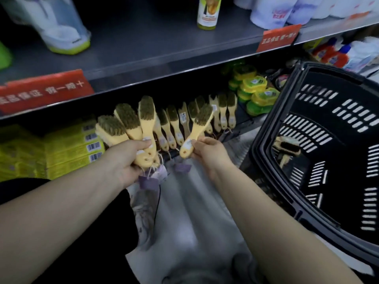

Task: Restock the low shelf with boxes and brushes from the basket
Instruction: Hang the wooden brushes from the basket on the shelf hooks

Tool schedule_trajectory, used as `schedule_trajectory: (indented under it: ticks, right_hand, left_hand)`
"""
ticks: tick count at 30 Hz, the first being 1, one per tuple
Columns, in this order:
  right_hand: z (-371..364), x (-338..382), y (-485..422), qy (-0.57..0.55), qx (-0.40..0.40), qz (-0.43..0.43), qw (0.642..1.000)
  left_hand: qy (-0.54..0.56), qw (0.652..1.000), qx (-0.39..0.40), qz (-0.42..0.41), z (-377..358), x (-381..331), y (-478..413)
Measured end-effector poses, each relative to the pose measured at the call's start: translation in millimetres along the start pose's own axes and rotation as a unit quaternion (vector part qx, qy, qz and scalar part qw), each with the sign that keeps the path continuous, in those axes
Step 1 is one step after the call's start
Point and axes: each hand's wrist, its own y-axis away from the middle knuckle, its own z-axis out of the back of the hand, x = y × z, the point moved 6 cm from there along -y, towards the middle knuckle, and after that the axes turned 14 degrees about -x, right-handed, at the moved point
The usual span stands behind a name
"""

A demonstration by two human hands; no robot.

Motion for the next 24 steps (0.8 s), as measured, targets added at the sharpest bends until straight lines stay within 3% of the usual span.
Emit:
schedule_trajectory:
  ticks: [4, 10, 16, 24]
  right_hand:
    - [-22, -6, -38, 0.1, -0.047, 0.039, 0.993]
    - [-77, -12, -82, 0.223, -0.009, 0.101, 0.969]
    - [-107, -30, -106, 0.274, 0.003, 0.131, 0.953]
    - [-104, -37, -110, 0.244, -0.006, 0.134, 0.961]
  left_hand:
    - [0.027, 0.998, -0.036, -0.041, 0, -23, -23]
    - [0.047, 0.997, -0.06, -0.026, 5, -17, -48]
    - [0.021, 0.995, -0.09, -0.029, 0, -5, -62]
    - [0.017, 0.996, -0.077, -0.036, -12, -1, -69]
